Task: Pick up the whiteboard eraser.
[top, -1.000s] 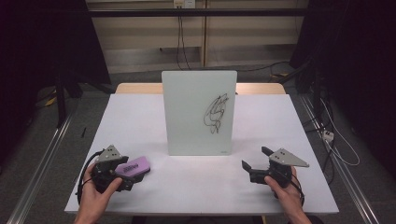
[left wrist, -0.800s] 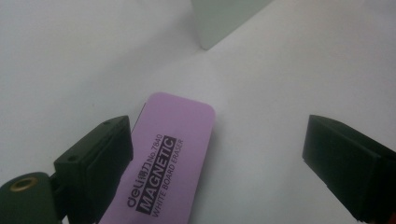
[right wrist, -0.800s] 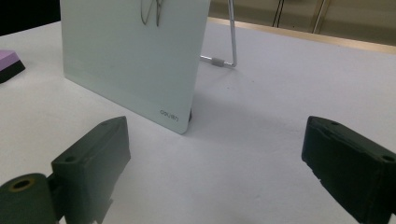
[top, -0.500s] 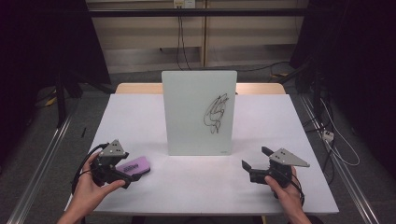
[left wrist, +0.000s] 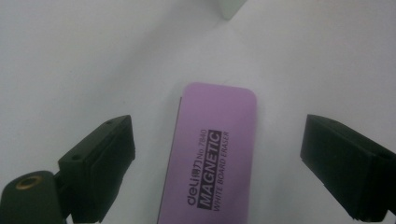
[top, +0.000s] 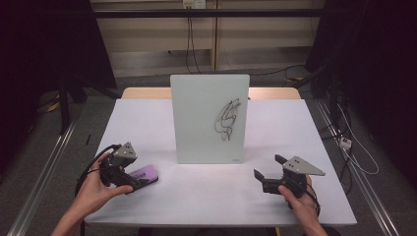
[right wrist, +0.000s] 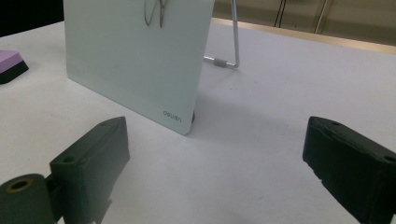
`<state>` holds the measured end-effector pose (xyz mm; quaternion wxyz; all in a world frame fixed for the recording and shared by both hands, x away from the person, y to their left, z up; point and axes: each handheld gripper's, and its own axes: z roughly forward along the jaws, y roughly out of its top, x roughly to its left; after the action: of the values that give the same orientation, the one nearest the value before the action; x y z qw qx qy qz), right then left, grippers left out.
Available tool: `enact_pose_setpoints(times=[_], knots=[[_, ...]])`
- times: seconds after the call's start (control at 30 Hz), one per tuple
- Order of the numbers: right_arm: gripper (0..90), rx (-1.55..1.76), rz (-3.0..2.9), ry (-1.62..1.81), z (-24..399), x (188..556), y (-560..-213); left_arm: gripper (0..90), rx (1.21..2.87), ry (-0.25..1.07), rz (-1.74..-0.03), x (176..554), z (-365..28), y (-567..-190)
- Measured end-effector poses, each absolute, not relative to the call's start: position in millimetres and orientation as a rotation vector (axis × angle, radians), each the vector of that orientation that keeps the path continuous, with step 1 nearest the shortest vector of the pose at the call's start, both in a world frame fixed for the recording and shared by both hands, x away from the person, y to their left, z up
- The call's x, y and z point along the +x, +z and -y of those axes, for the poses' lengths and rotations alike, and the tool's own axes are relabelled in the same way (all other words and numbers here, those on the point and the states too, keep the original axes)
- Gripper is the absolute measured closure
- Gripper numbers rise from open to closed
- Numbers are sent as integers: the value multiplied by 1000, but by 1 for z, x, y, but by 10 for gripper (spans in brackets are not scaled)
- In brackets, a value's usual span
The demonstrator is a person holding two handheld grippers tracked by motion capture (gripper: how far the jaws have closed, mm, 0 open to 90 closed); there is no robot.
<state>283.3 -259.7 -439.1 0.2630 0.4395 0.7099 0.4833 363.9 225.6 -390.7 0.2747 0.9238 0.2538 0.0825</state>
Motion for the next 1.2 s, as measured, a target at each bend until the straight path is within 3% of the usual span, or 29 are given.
enact_pose_setpoints(times=[0.47,0.77,1.07,1.2], knots=[[70,1172,-1925,1311,258,282,-439,250,2549,177,-713,371,-234,-401],[72,1182,-1916,1302,259,283,-439,268,2607,131,-674,372,-229,-410],[69,1185,-1918,1311,258,283,-439,387,2612,105,-677,374,-230,-411],[69,1186,-1920,1310,258,283,-439,382,2627,99,-666,375,-229,-412]])
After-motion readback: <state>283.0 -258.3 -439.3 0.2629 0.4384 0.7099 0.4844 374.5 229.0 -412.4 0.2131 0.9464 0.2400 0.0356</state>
